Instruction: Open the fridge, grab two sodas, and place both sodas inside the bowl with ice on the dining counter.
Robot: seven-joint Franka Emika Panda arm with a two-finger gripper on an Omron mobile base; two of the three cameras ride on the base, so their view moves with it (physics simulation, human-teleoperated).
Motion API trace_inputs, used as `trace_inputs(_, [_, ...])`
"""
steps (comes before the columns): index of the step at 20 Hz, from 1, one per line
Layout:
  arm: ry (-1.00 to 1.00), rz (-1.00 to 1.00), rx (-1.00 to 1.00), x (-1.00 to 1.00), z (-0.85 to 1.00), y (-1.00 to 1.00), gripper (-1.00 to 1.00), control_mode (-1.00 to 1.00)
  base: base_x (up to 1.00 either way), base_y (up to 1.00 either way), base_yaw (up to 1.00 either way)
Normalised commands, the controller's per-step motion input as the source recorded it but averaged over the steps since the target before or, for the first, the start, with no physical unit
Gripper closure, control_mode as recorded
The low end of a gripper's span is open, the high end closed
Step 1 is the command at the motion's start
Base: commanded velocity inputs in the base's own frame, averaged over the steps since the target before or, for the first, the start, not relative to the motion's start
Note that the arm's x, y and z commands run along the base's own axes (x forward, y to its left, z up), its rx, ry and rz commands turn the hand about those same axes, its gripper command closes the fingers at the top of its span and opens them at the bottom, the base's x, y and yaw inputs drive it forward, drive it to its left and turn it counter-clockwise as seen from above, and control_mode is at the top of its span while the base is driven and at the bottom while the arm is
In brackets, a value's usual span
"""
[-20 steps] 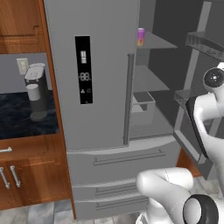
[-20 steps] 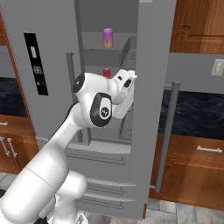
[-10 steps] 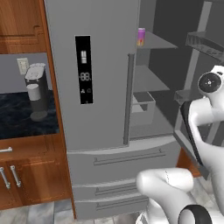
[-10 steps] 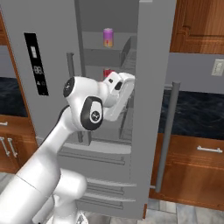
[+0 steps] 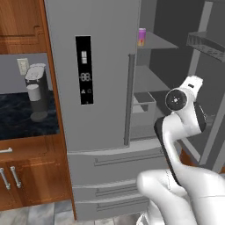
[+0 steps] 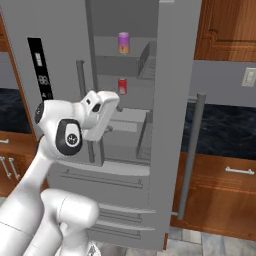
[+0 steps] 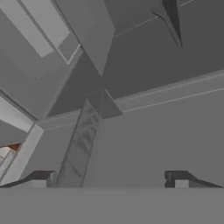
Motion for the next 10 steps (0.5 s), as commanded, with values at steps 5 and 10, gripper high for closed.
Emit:
trace_inputs(5, [-0.08, 0.06, 0.17, 0.1, -0.17, 1.0, -1.0, -1.0, 0.0, 0.0, 0.0])
trace_inputs(10, [-0.06, 0.11, 0.3, 0.16, -0.19, 1.0, -1.0, -1.0, 0.0, 0.0, 0.0])
